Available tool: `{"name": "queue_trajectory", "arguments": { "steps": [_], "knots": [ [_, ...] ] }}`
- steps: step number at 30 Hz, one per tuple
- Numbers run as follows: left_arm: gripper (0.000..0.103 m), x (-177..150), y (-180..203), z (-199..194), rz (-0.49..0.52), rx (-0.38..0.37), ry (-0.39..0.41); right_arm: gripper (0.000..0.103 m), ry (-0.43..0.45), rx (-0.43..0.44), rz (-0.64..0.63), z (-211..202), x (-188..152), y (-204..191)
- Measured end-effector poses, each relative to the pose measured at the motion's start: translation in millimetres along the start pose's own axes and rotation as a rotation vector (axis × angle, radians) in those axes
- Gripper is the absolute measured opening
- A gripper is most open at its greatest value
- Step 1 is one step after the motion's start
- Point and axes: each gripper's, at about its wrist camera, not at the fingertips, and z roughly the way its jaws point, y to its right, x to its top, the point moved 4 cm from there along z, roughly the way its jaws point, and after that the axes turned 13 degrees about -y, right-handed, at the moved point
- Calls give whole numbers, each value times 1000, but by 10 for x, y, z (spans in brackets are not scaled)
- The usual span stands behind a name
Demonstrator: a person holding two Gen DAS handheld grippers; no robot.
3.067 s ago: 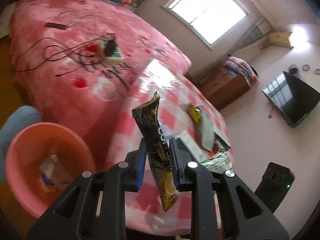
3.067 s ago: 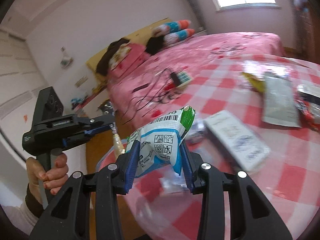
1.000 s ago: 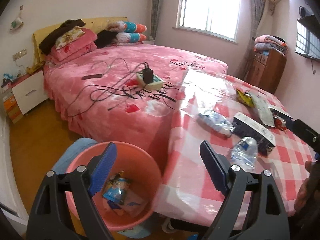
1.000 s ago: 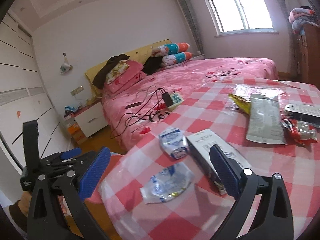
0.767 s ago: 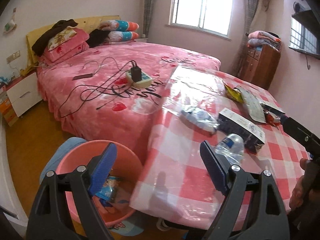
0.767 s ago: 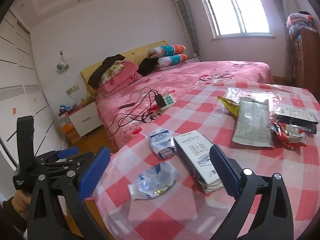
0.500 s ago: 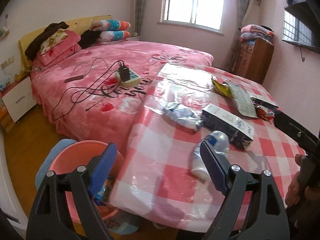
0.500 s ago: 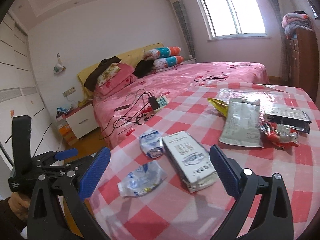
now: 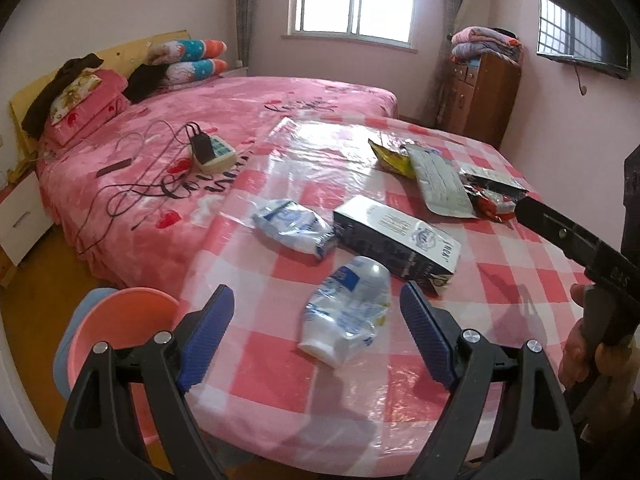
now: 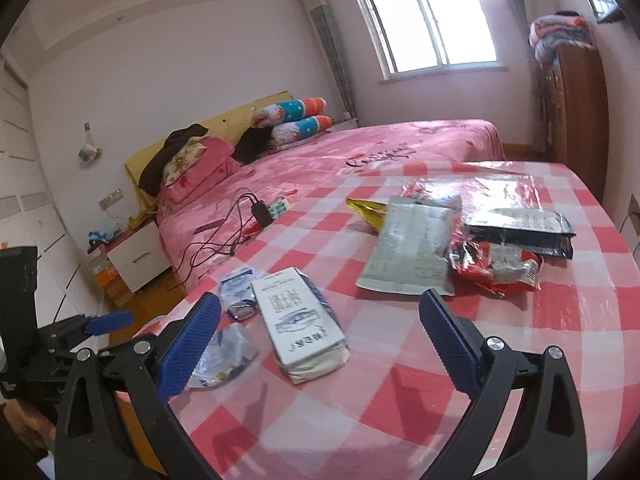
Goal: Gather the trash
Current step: 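Move both tools back to the table toward the crumpled plastic bottle, then close the left tool on the crumpled bottle while the right tool grasps the white milk carton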
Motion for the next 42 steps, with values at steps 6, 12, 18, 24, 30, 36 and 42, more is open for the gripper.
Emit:
{"name": "queue_trajectory", "arguments": {
  "steps": [6,12,18,24,30,36,42],
  "knots": [
    [85,-29,112,221,71,-56,-61,98,-95,67,53,183,0,136],
    [85,-20,201,485,172,-75,-134,98,-188,146,78,465,27,134],
    [85,26,141,700,178,-78,-191,98,-262,198,44,742,55,-17],
    [85,48,67,770,167,-79,-212,98,-305,200,19,952,64,-116],
    [85,36,137,839,202,-84,-233,97,-343,192,11,1084,55,-89],
    [84,46,179,890,208,-78,-240,85,-386,182,18,1190,43,-48],
    [69,66,135,881,179,-56,-214,84,-387,148,-22,1197,19,-109]
  ]
}}
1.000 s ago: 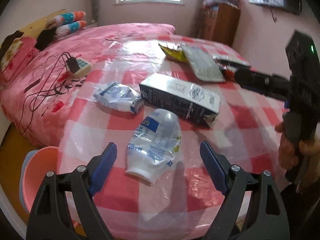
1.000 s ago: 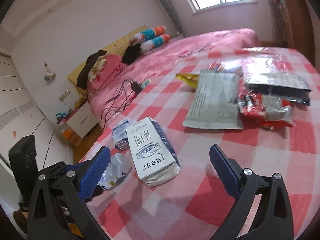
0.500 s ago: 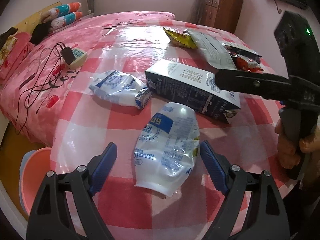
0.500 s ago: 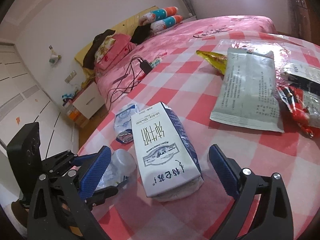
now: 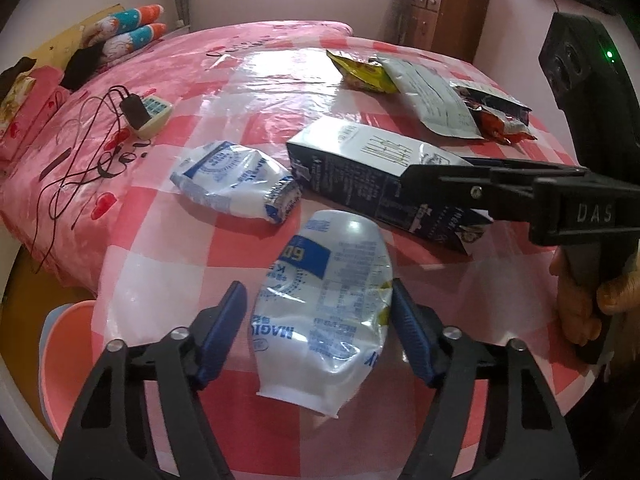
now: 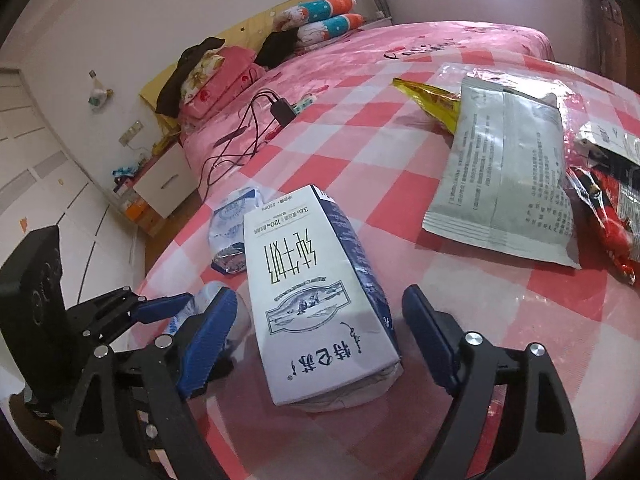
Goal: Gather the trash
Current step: 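Close the left tool on the crumpled bottle while the right tool grasps the white milk carton, then carry the bottle and milk carton with both tools over the pink bin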
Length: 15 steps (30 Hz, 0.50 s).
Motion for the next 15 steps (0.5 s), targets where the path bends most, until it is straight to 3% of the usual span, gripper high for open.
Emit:
{"name": "queue_trajectory", "arguments": {
  "steps": [2,9,15],
  "knots": [
    [65,-14,-20,-10,-5,6,12,84,-1,-18,-9,8,-5,-25],
    [64,-37,-51,-30,-26,-18,47,84,-12,-79,-35,45,0,-96],
    [64,-55,-133,-60,-66,-76,65,72,-5,-113,-18,36,8,-57]
  ]
}}
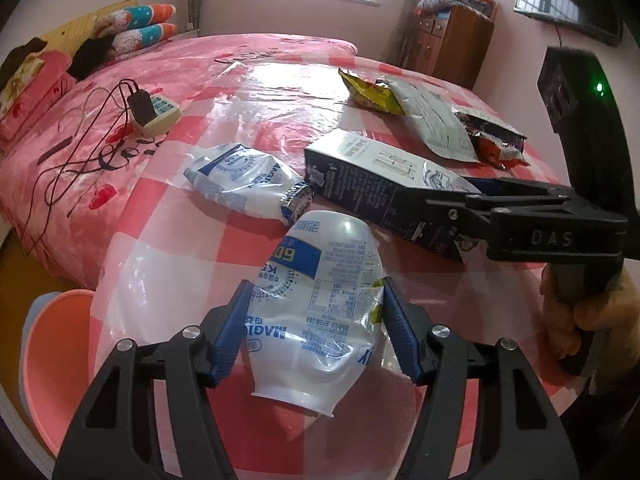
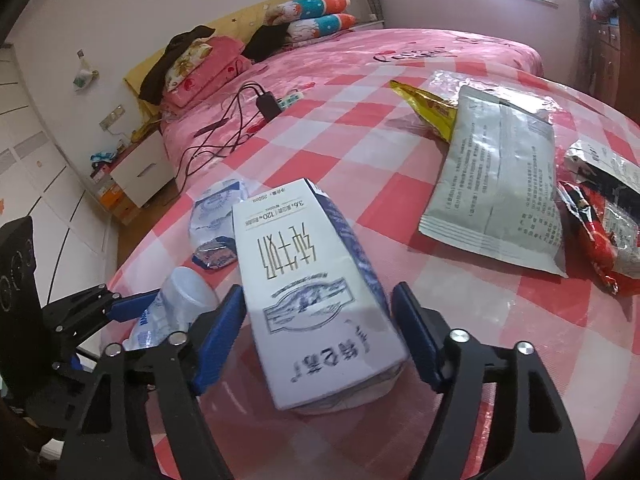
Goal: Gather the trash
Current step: 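Carry the bottle and milk carton with both tools over the pink bin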
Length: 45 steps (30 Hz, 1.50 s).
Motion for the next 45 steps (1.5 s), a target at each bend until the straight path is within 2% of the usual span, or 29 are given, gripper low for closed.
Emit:
{"name": "queue_trajectory", "arguments": {
  "steps": [7,16,33,39,45],
  "knots": [
    [64,-48,-120,-72,-36,-53,34,71,13,10,17,-36,-10,27],
    [64,-96,-264,-192,-61,-116,83,68,74,12,25,-161,-26,46],
    [64,-163,-522,-434,-121,-159,162,68,188,73,165,-366,-121,244],
    [64,-210,-616,-539,-141,-160,194,67,209,142,201,-455,-135,157],
    [64,-277,-794,-659,-174,-149,221,67,222,212,190,-594,-86,-101]
  ]
}}
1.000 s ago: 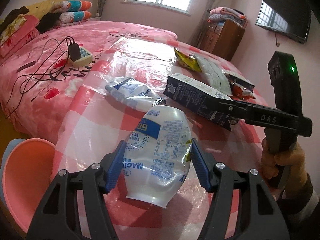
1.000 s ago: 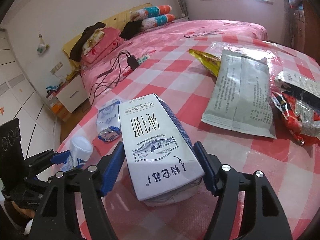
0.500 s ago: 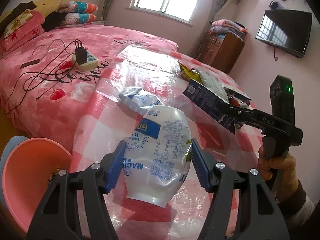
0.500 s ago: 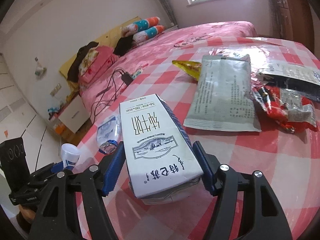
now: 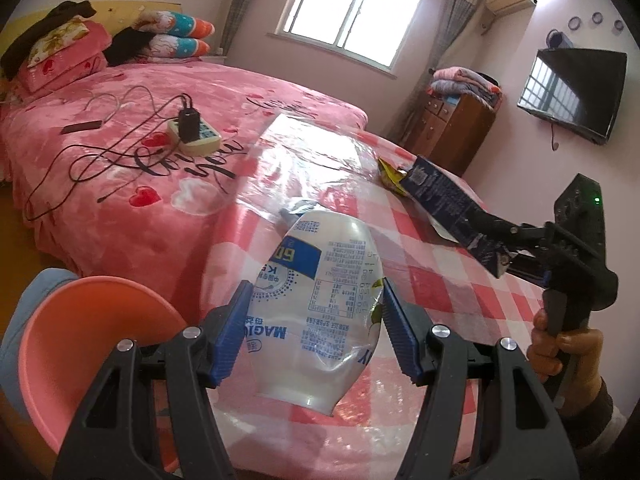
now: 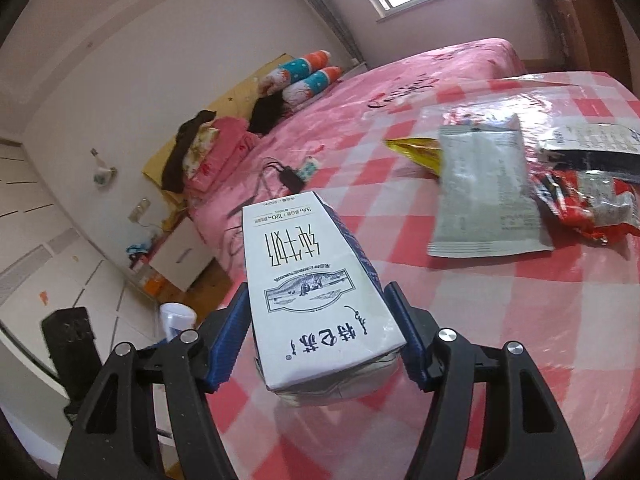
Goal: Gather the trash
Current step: 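Carry the bottle and milk carton with both tools over the pink bin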
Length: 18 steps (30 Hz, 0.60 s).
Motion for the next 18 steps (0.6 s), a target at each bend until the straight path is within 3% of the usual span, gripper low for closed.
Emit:
{"name": "queue_trajectory", "arguments": {
  "steps": [10,18],
  "knots": [
    [64,-67,-516,-247,-93,67,39,66,-59,67,-82,156,4,-600],
    [64,-185,-1028,-381,-188,139,58,67,-163,101,-206,556,-95,-1231]
  ]
}}
